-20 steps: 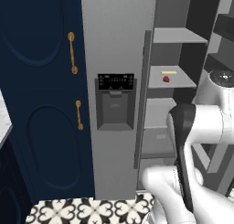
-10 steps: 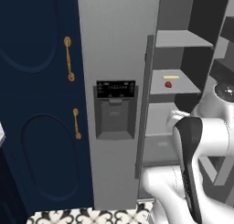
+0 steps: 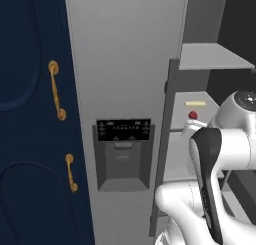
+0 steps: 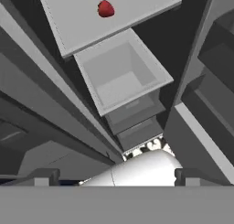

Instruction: Take the strawberry from the fridge and place it on top of the pancake, located on the dining counter.

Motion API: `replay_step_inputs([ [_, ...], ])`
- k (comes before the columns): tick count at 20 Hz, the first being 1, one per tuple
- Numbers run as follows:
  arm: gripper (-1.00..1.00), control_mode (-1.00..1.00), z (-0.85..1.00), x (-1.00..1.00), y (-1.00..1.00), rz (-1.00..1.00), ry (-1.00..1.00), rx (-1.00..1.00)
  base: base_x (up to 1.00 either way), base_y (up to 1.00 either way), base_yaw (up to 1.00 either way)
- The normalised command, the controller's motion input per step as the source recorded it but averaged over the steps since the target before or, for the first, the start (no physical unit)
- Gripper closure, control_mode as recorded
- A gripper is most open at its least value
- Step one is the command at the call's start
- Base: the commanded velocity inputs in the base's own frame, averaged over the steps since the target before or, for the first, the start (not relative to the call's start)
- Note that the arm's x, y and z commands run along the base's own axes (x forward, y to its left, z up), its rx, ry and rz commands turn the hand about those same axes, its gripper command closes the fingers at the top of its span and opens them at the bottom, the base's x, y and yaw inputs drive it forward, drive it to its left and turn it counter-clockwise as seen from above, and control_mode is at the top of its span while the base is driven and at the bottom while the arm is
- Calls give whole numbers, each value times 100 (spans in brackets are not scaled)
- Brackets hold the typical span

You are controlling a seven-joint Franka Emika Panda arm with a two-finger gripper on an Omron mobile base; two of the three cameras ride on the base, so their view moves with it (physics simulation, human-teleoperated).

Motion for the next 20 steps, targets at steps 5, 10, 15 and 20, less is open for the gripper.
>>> replay_step_inputs([
  [5,-100,100,0,0,0,0,0,0,76,-43,0],
  [10,-100,100,0,0,0,0,0,0,55,-41,12],
  [15,-100,-100,2,36,-11,13,5,0,0,0,0],
  [20,-100,-100,-1,22,-33,10,-2,-12,0,0,0],
])
